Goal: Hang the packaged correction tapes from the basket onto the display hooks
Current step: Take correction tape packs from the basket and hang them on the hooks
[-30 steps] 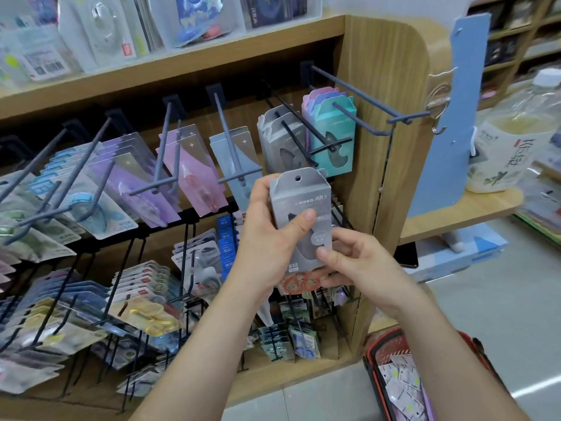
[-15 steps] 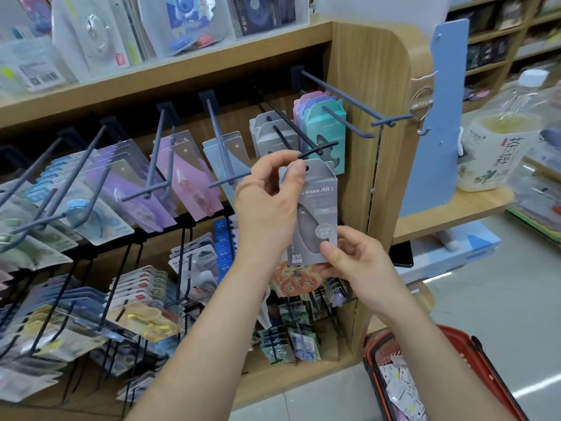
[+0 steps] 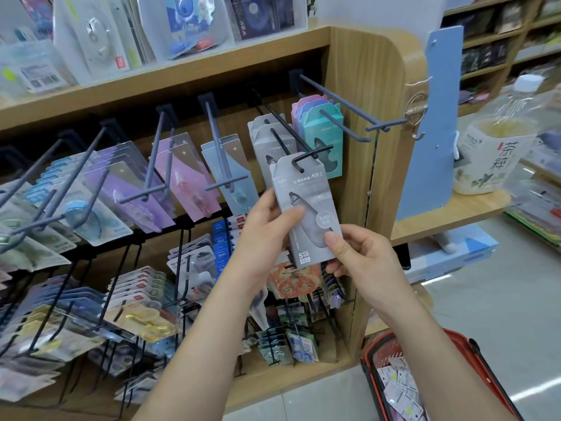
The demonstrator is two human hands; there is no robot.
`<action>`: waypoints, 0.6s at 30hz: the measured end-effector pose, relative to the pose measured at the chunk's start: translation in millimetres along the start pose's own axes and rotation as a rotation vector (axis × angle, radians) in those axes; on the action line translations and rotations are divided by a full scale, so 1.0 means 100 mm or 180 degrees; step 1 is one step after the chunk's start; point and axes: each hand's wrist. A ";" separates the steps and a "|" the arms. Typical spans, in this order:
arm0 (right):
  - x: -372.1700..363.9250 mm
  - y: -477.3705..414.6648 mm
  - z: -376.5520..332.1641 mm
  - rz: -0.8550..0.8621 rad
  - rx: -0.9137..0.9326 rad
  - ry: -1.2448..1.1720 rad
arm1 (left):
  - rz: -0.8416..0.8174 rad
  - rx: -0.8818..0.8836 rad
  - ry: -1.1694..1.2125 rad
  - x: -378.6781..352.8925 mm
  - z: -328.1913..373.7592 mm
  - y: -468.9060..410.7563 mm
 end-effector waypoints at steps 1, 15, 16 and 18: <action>0.00 -0.01 -0.01 0.0040 0.0019 0.0011 | -0.0131 0.0116 -0.0026 0.04 -0.02 0.01; 0.14 0.03 0.09 0.0460 -0.0344 0.0588 | 0.1622 -0.0468 -0.1328 0.05 -0.06 -0.64; 0.15 0.05 0.09 0.0452 -0.0374 0.0627 | 0.1666 -0.0446 -0.1322 0.05 -0.06 -0.69; 0.17 0.08 0.09 0.0444 -0.0409 0.0666 | 0.1700 -0.0309 -0.1274 0.04 -0.09 -0.77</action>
Point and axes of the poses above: each hand's wrist, its own y-axis away from the middle knuckle, its own x-axis out of the back of the hand, z = x × y, and after that the axes turned 11 degrees about x, right-handed
